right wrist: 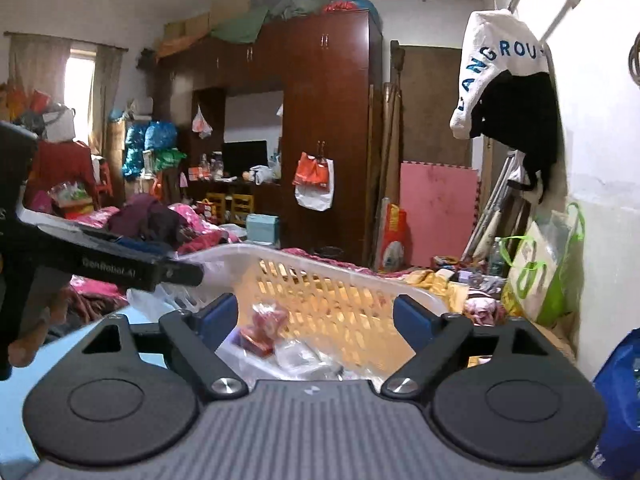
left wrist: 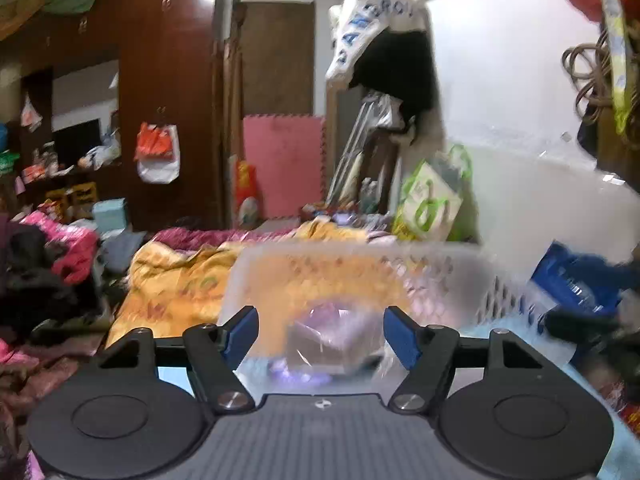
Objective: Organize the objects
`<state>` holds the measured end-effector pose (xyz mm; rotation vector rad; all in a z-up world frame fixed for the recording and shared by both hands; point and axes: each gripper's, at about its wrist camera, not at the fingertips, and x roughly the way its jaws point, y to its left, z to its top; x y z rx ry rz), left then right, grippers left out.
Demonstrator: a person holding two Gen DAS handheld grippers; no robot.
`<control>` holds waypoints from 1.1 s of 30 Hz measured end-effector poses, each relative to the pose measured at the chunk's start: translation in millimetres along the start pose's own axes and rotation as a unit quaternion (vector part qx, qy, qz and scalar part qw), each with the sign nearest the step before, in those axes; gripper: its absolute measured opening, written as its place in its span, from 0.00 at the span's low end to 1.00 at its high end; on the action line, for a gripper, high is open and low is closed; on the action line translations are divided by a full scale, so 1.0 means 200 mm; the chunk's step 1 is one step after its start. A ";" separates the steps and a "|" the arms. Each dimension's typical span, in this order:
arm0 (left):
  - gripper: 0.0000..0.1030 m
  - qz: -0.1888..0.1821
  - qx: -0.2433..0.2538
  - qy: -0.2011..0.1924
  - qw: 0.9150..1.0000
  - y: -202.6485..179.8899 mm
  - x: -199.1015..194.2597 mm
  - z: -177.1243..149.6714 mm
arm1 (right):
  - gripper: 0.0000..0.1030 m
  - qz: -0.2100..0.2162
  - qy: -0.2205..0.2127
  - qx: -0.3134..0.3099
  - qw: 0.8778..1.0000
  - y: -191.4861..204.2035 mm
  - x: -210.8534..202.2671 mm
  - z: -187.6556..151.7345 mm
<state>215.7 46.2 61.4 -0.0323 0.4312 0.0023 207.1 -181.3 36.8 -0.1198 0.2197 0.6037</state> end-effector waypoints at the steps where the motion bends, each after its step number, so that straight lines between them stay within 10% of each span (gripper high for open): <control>1: 0.71 -0.007 -0.003 -0.007 1.000 0.02 -0.04 -0.04 | 0.90 0.001 -0.003 0.003 1.000 0.00 -0.05 -0.03; 9: 0.90 -0.067 -0.042 -0.072 0.994 0.14 -0.43 -0.29 | 1.00 0.007 0.001 0.021 1.000 -0.04 -0.34 -0.31; 21: 0.90 -0.072 0.018 0.006 0.997 -0.04 -0.47 -0.71 | 1.00 0.013 0.100 0.036 0.994 0.01 -0.25 -0.59; 33: 0.90 -0.001 0.035 0.001 0.999 -0.11 -0.46 -0.78 | 0.80 0.019 0.104 0.016 0.994 0.06 -0.26 -0.64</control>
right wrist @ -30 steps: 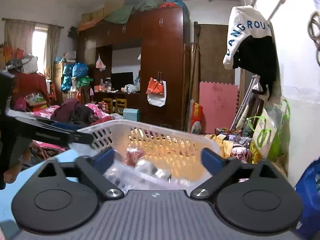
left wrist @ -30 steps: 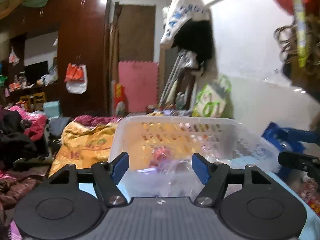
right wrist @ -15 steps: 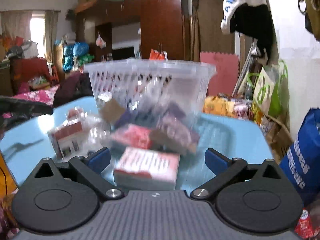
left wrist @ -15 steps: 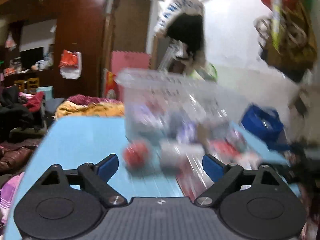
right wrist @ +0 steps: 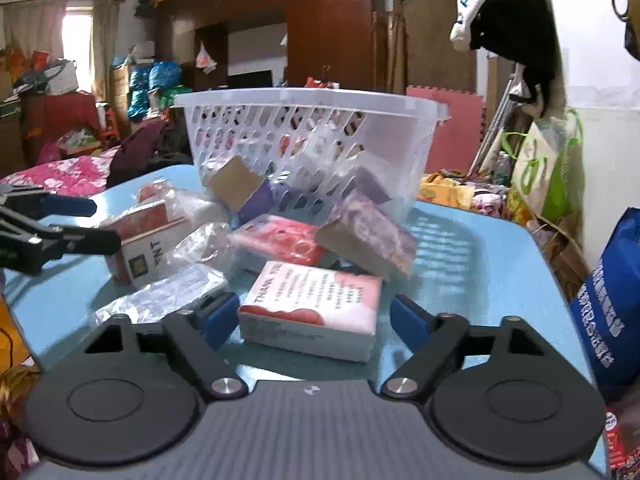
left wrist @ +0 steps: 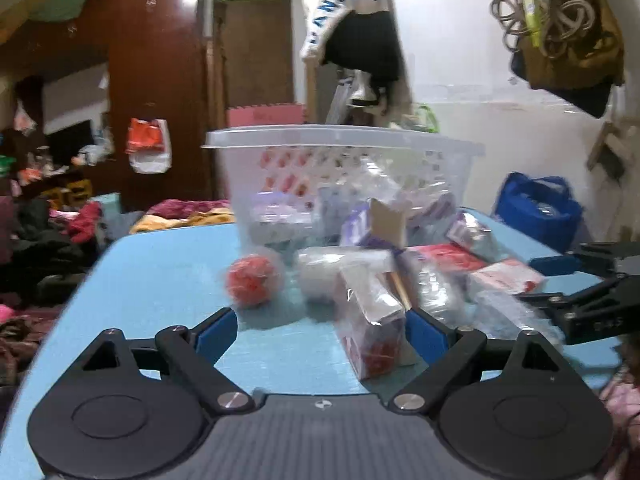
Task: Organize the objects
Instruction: 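Grasp the red-and-white box with the left gripper while the right grasps the 'Thank you' box, then carry both boxes over the white basket and release them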
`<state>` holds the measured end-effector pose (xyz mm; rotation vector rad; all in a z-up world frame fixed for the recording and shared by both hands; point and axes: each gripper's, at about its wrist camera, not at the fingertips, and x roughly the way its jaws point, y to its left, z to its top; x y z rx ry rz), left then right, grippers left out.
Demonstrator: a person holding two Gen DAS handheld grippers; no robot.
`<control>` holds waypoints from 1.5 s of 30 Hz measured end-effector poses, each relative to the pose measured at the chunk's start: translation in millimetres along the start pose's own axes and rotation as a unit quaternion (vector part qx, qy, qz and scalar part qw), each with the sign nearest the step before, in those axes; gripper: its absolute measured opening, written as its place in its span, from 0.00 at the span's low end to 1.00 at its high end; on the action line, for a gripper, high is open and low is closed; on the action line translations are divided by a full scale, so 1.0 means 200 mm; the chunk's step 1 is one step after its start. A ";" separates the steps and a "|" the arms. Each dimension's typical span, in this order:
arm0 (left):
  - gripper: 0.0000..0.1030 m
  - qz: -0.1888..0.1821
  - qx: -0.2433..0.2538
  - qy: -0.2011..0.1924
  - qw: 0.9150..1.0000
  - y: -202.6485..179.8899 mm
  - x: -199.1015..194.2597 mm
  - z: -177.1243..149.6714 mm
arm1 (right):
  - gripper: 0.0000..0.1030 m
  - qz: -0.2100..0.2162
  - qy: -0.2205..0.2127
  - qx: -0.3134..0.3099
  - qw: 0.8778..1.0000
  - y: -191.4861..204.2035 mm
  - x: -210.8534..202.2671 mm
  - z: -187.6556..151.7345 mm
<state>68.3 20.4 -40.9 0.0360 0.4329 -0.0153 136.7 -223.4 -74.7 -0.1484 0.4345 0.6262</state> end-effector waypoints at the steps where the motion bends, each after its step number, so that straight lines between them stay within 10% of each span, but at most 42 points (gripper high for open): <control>1: 0.90 0.011 -0.001 -0.001 1.000 0.01 -0.01 -0.01 | 0.79 -0.001 -0.001 0.000 1.000 0.00 0.00 0.00; 9: 0.89 0.004 0.011 0.011 1.000 -0.05 0.06 0.00 | 0.75 0.000 -0.001 -0.008 1.000 0.01 -0.02 -0.01; 15: 0.27 -0.017 0.018 0.016 1.000 -0.08 0.10 -0.02 | 0.74 -0.003 -0.002 -0.016 1.000 0.02 -0.02 -0.01; 37: 0.28 -0.024 0.005 -0.075 0.997 -0.02 -0.09 -0.01 | 0.73 -0.031 -0.077 -0.016 0.996 0.00 -0.19 0.04; 45: 0.28 -0.046 0.004 -0.117 0.992 0.05 -0.15 0.28 | 0.73 -0.002 -0.141 -0.016 0.990 -0.05 -0.24 0.28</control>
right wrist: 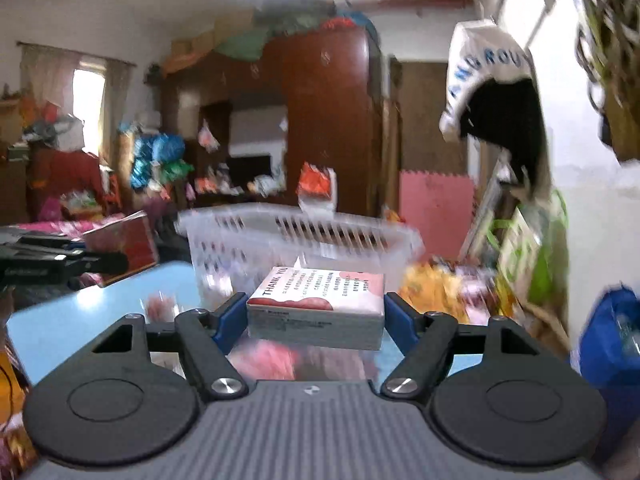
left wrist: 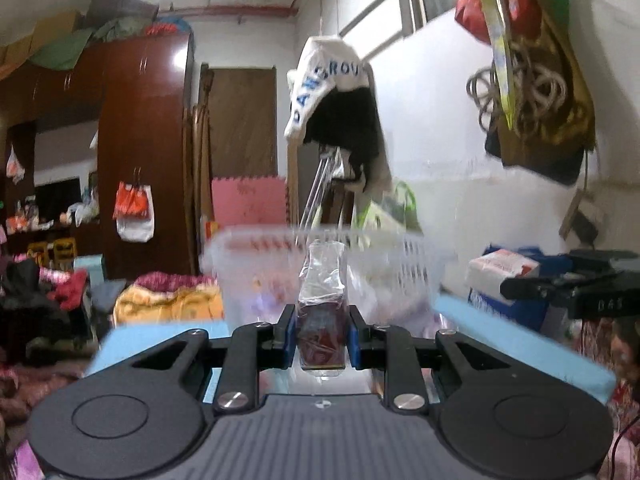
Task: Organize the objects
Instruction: 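Carry both boxes over the white basket and release them, then grasp the bagged red ball with the left gripper while the right grasps a purple box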
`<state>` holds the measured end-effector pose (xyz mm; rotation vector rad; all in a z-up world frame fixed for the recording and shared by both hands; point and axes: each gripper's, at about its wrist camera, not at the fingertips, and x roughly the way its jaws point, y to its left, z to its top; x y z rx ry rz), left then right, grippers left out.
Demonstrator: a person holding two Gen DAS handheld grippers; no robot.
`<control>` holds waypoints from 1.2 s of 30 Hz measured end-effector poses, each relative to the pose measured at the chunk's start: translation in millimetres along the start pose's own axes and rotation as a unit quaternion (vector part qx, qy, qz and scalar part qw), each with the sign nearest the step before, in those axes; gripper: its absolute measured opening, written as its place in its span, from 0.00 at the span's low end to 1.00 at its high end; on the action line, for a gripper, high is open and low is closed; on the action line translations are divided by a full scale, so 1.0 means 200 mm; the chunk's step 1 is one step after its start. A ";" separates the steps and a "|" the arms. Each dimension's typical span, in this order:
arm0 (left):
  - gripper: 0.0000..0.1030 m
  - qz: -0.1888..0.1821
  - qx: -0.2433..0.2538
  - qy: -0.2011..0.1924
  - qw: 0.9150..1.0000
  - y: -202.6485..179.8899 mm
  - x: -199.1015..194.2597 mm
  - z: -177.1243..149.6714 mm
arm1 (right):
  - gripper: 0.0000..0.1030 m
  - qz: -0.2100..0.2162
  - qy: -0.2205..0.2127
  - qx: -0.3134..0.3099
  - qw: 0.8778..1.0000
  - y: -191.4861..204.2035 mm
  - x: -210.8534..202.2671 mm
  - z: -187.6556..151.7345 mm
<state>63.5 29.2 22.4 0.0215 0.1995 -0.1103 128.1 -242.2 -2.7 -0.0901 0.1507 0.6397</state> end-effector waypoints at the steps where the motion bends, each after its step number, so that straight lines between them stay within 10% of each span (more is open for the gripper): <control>1: 0.28 -0.002 -0.004 -0.003 1.000 0.03 0.03 0.07 | 0.73 0.008 -0.007 -0.001 1.000 -0.01 0.03 0.05; 9: 0.30 0.004 -0.042 0.047 0.998 0.12 0.47 0.40 | 0.74 0.004 0.006 -0.019 1.000 -0.02 0.42 0.32; 12: 0.76 0.022 -0.038 0.072 0.996 0.14 0.63 0.38 | 0.83 -0.007 0.029 -0.014 0.999 -0.04 0.53 0.33; 22: 0.92 0.036 -0.037 0.029 0.998 0.21 0.16 0.10 | 1.00 -0.025 0.026 -0.015 0.999 -0.11 0.12 0.03; 28: 0.92 0.044 -0.087 0.109 0.989 0.32 0.29 -0.13 | 1.00 0.036 0.140 0.145 0.979 -0.29 0.35 -0.18; 36: 0.91 0.047 -0.113 0.159 0.980 0.40 0.38 -0.21 | 0.93 0.045 0.171 0.220 0.959 -0.33 0.48 -0.26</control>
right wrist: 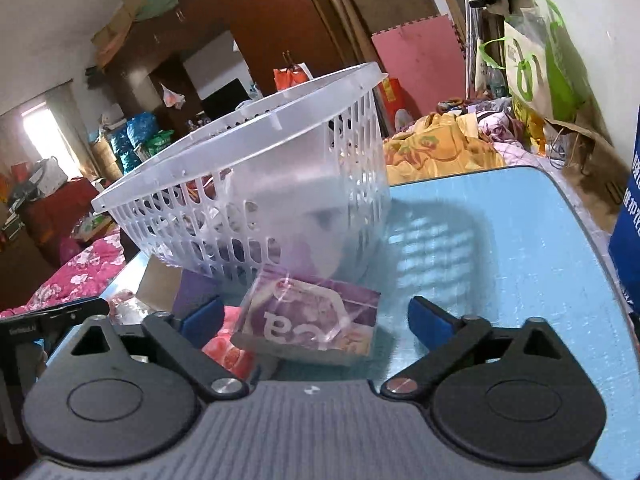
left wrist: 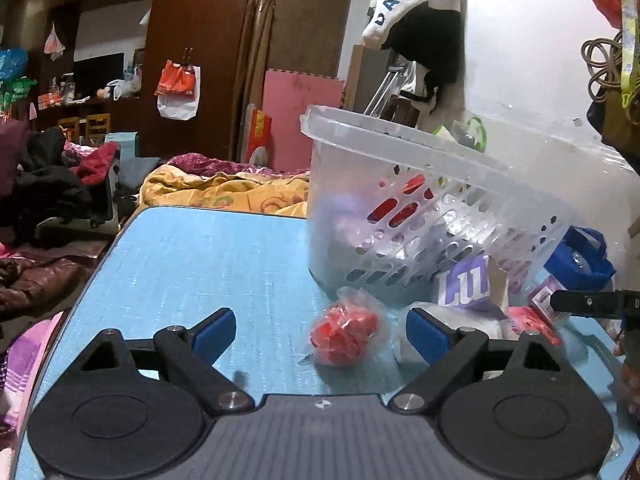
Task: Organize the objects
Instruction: 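Grasp the bagged red ball with the left gripper while the right grasps a purple box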
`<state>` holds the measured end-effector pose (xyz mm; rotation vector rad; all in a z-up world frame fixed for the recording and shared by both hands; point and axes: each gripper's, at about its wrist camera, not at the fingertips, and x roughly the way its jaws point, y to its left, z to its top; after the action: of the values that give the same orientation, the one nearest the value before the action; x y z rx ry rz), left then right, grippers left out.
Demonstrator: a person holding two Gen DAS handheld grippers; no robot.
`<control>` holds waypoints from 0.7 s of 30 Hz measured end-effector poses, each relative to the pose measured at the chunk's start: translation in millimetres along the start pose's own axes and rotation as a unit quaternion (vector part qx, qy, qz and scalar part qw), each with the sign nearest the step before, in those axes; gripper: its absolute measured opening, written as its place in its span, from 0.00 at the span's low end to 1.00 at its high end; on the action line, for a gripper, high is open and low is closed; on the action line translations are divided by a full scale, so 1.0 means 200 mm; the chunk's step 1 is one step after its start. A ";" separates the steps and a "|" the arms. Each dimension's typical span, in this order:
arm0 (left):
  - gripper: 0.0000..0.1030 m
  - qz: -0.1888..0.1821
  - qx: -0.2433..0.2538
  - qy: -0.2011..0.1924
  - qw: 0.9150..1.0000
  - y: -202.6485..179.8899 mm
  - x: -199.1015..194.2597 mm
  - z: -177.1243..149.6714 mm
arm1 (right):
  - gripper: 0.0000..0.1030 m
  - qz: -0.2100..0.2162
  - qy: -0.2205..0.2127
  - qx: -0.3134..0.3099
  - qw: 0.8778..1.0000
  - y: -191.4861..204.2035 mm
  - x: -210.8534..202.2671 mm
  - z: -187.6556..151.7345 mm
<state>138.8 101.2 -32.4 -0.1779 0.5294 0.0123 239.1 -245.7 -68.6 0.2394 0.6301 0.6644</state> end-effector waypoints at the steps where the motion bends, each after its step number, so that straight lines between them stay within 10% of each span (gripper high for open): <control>1: 0.91 0.003 0.000 0.002 1.000 -0.01 0.01 0.00 | 0.84 0.000 -0.001 0.001 1.000 0.00 0.00 -0.01; 15: 0.89 0.067 -0.003 0.042 0.997 -0.03 0.15 0.04 | 0.74 -0.044 -0.033 -0.041 0.998 0.06 -0.06 -0.03; 17: 0.78 0.062 -0.004 0.043 0.997 -0.03 0.15 0.03 | 0.74 -0.048 -0.037 -0.046 0.997 0.06 -0.07 -0.04; 19: 0.46 0.055 0.005 0.039 0.998 -0.04 0.14 0.03 | 0.74 -0.046 -0.044 -0.053 0.997 0.07 -0.09 -0.04; 21: 0.46 0.050 0.006 0.036 0.998 -0.04 0.13 0.02 | 0.74 -0.046 -0.050 -0.060 0.996 0.09 -0.10 -0.04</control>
<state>163.6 92.6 -40.9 -0.1393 0.6106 0.1010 213.4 -244.6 -59.9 0.1301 0.5012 0.5962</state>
